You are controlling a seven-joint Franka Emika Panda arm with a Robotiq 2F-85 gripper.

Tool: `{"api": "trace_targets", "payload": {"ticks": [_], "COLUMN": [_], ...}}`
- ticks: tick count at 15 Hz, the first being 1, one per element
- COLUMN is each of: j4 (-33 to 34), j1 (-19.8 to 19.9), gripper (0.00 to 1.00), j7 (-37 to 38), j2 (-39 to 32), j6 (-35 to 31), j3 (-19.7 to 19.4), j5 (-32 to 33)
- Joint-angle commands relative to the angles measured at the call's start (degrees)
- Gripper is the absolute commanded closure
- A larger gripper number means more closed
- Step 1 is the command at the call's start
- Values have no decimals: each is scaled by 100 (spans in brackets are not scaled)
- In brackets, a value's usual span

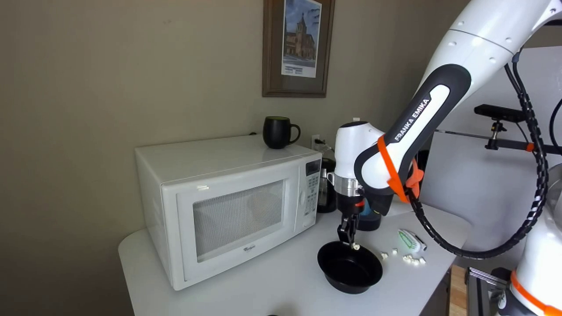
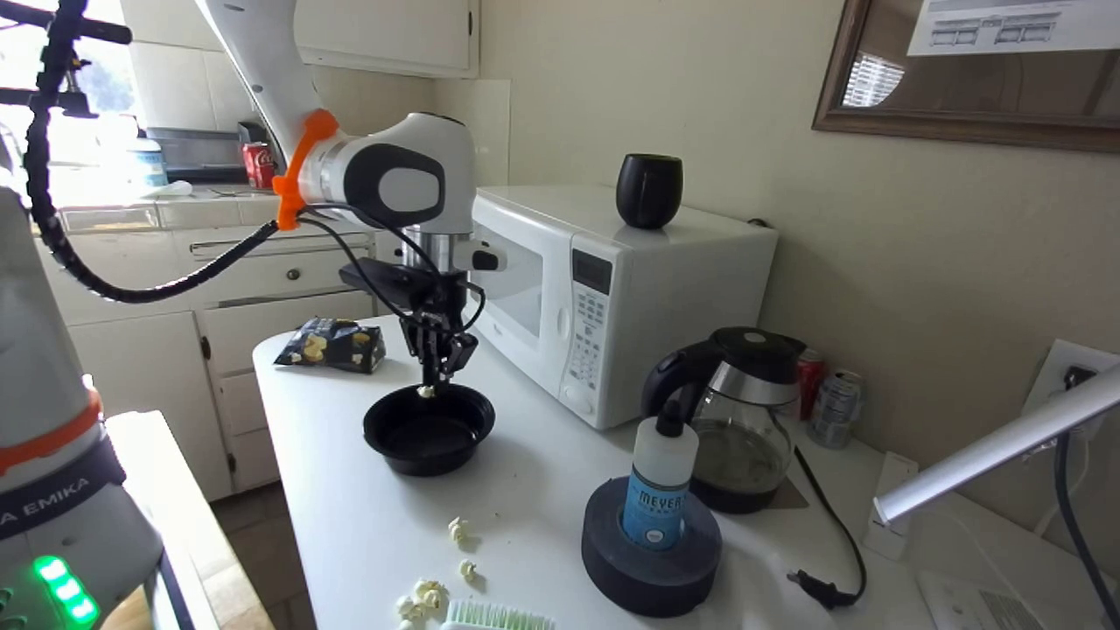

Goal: Put the white objects inside the black bowl

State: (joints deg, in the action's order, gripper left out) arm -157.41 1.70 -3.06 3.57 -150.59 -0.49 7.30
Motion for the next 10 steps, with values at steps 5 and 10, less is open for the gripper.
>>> {"api": "trace_targets", "payload": {"ticks": [5, 10], "j4": [8, 8], "j1": [50, 161], "gripper": [14, 0], "j7": [156, 263], "j2": [24, -253], "j6": [575, 241], "j3": [-44, -112], "j5": [155, 472]}}
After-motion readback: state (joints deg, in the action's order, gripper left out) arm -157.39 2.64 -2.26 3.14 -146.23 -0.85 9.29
